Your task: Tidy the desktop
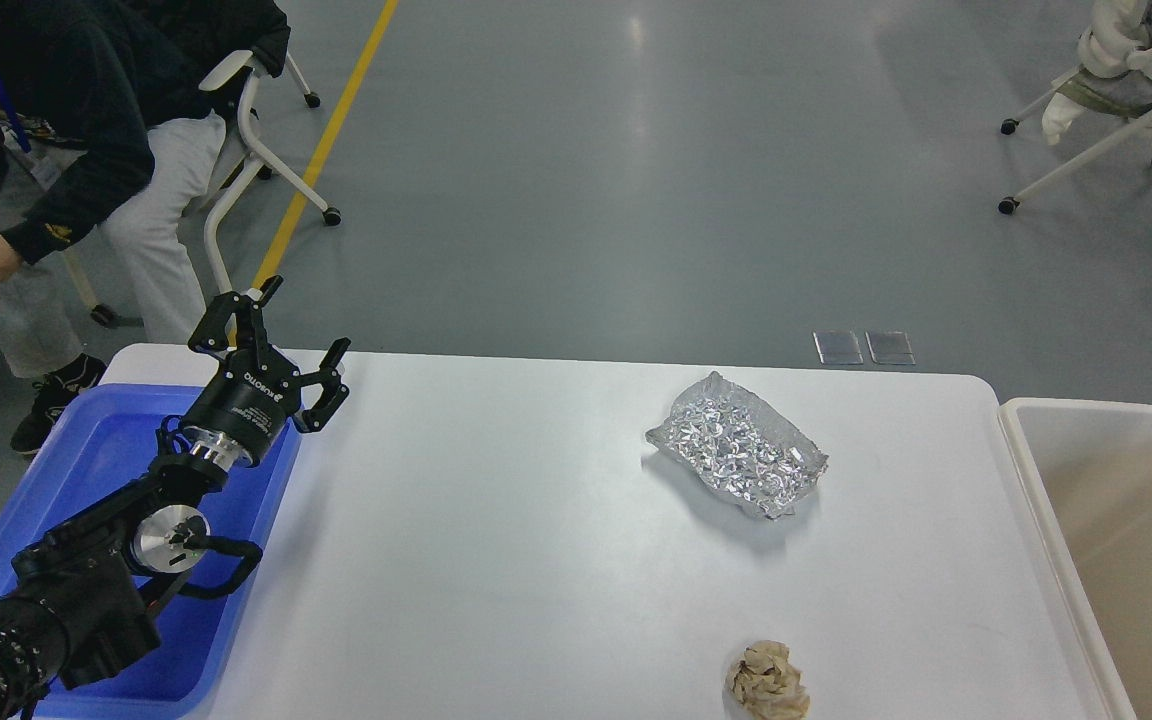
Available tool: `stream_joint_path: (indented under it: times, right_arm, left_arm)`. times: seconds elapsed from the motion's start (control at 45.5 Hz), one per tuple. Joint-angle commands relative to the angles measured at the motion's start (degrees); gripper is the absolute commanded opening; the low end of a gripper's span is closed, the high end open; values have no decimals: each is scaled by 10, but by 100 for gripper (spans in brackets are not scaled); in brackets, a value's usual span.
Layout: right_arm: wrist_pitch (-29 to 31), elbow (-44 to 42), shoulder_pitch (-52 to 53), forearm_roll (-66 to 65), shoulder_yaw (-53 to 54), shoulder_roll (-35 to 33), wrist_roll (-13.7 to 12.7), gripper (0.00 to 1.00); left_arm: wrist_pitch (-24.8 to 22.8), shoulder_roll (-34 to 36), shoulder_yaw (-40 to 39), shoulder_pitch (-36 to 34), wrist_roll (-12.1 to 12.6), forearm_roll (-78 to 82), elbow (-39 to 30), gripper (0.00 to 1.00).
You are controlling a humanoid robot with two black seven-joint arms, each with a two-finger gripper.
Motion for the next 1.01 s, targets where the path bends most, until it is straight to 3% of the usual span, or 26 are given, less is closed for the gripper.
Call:
stream_joint_path:
  times: [0.0,0.307,0.9,0.922,0.988]
  right_arm:
    - [-16,-112,-36,95,3,99,-25,0]
    - [-28,-148,-56,183,32,135,-73,0]
    - [-36,-153,-80,202,77,148,-80,0]
    - [-36,-153,-80,202,77,148,-80,4]
    - [-36,-153,-80,201,81,148,-80,30]
  left_arm:
    - [0,0,0,0,0,0,0,100]
    - [0,0,0,0,0,0,0,100]
    - [0,0,1,0,0,0,0,100]
    - [0,0,0,0,0,0,0,100]
    - [0,0,0,0,0,0,0,100]
